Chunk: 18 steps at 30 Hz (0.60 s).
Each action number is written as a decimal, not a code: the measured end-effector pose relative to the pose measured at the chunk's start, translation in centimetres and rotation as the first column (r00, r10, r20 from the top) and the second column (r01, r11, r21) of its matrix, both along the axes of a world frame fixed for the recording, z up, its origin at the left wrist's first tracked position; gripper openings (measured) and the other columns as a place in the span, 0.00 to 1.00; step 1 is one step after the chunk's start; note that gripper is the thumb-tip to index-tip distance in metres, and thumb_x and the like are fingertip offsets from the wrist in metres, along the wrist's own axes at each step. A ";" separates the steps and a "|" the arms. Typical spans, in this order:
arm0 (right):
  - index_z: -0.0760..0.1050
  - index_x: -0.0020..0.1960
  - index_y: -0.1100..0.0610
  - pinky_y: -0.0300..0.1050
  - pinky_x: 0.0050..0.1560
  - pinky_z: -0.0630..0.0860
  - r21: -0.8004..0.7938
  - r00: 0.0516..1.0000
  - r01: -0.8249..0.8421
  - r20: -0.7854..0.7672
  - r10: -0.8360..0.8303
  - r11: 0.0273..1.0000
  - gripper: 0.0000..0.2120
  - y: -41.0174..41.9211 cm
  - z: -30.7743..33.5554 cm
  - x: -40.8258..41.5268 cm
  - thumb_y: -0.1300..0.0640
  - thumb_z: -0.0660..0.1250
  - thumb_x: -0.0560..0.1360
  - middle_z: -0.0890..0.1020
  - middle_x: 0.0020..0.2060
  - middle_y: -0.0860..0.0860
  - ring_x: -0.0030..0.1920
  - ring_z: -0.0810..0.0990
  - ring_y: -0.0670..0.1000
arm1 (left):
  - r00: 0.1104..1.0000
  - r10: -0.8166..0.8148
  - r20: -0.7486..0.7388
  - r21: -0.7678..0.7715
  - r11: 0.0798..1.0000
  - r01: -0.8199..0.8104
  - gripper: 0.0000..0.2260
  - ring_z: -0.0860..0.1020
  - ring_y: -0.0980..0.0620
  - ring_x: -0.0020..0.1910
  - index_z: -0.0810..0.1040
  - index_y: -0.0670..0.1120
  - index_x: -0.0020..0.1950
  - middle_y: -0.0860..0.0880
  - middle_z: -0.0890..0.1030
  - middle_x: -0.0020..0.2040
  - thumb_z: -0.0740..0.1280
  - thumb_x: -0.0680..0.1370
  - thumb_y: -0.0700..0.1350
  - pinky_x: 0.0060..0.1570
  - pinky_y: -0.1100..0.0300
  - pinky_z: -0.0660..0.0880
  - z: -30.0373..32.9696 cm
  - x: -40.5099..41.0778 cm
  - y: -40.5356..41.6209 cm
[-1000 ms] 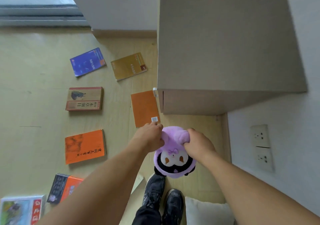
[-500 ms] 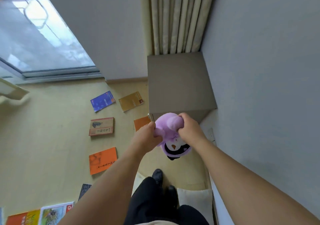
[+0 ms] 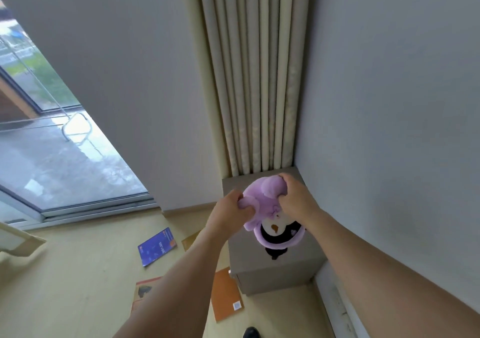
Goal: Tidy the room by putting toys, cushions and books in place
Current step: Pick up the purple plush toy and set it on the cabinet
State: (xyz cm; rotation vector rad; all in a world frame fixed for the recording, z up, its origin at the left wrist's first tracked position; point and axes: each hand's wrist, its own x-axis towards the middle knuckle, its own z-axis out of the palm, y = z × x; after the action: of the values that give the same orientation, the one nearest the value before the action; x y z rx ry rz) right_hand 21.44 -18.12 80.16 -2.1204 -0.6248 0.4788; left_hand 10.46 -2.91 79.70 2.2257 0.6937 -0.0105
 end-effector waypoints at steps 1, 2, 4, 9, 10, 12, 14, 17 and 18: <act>0.69 0.62 0.51 0.41 0.51 0.73 -0.008 1.000 0.016 0.014 -0.016 1.000 0.18 0.7 0.5 1.4 0.66 0.60 0.75 0.77 0.55 0.48 0.54 0.75 0.48 | 1.000 -0.005 0.020 -0.004 1.000 0.005 0.04 0.72 0.52 0.33 0.71 0.48 0.43 0.50 0.77 0.37 0.65 0.74 0.47 0.31 0.61 0.67 0.6 1.4 0.7; 0.69 0.65 0.52 0.42 0.54 0.73 -0.017 0.999 0.028 0.028 -0.027 0.999 0.20 1.2 1.0 2.7 0.65 0.60 0.76 0.77 0.58 0.49 0.56 0.75 0.48 | 0.999 -0.006 0.036 -0.009 1.000 0.007 0.05 0.71 0.53 0.32 0.71 0.48 0.44 0.51 0.76 0.37 0.66 0.75 0.46 0.31 0.62 0.66 0.9 2.8 1.3; 0.68 0.68 0.52 0.45 0.58 0.75 -0.027 0.997 0.039 0.068 -0.037 0.999 0.21 1.9 1.4 5.1 0.64 0.61 0.76 0.77 0.61 0.49 0.59 0.76 0.50 | 0.998 -0.016 0.056 -0.014 1.000 0.017 0.07 0.70 0.54 0.32 0.72 0.45 0.46 0.51 0.75 0.37 0.67 0.74 0.46 0.31 0.62 0.65 1.0 5.4 2.0; 0.70 0.65 0.52 0.44 0.56 0.75 -0.024 0.996 0.038 0.078 -0.036 0.999 0.18 2.1 1.8 10.7 0.64 0.60 0.77 0.78 0.59 0.48 0.55 0.76 0.48 | 0.997 -0.018 0.070 -0.084 0.996 0.023 0.10 0.70 0.53 0.33 0.72 0.44 0.46 0.50 0.75 0.37 0.69 0.74 0.48 0.32 0.63 0.66 0.1 11.1 2.4; 0.70 0.65 0.51 0.44 0.56 0.75 -0.031 0.997 0.026 0.075 -0.024 0.999 0.18 2.1 1.7 12.0 0.64 0.60 0.77 0.78 0.59 0.48 0.55 0.76 0.48 | 0.997 -0.022 0.068 -0.082 0.996 0.028 0.09 0.70 0.53 0.33 0.72 0.44 0.46 0.50 0.75 0.37 0.69 0.74 0.48 0.32 0.63 0.66 0.0 12.3 2.2; 0.70 0.66 0.52 0.42 0.55 0.74 -0.037 0.998 0.015 0.058 -0.013 0.999 0.19 2.0 1.5 14.4 0.65 0.59 0.77 0.78 0.59 0.49 0.57 0.77 0.49 | 0.997 -0.011 0.071 -0.083 0.996 0.017 0.09 0.70 0.53 0.33 0.70 0.46 0.43 0.51 0.74 0.36 0.69 0.75 0.48 0.31 0.63 0.65 -0.1 14.5 2.0; 0.70 0.67 0.52 0.41 0.54 0.73 -0.037 1.000 0.006 0.030 -0.005 0.999 0.20 2.1 1.1 16.9 0.65 0.58 0.77 0.78 0.59 0.49 0.56 0.76 0.48 | 0.997 0.017 0.072 -0.093 0.996 -0.011 0.10 0.70 0.53 0.33 0.69 0.47 0.42 0.51 0.74 0.35 0.69 0.75 0.48 0.31 0.63 0.65 -0.3 16.7 2.0; 0.70 0.66 0.51 0.42 0.54 0.75 -0.069 1.000 -0.024 -0.005 0.023 0.997 0.20 3.2 0.2 20.0 0.64 0.57 0.77 0.78 0.58 0.49 0.55 0.77 0.49 | 0.996 0.071 0.062 -0.124 0.990 -0.063 0.10 0.68 0.53 0.32 0.69 0.45 0.42 0.51 0.73 0.35 0.69 0.74 0.47 0.31 0.62 0.66 -1.4 19.1 2.4; 0.70 0.66 0.49 0.45 0.56 0.76 -0.083 1.000 -0.027 -0.012 0.026 0.996 0.20 3.6 -0.3 20.6 0.64 0.57 0.77 0.79 0.58 0.49 0.56 0.78 0.50 | 0.994 0.097 0.053 -0.146 0.985 -0.088 0.10 0.68 0.53 0.32 0.70 0.44 0.43 0.50 0.73 0.35 0.68 0.74 0.47 0.31 0.62 0.66 -2.0 19.6 2.6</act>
State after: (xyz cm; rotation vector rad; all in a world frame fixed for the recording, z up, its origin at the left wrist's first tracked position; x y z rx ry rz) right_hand 42.08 -14.49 79.90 -2.1884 -0.6369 0.5391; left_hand 30.03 -0.28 77.74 2.0464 0.7393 0.0515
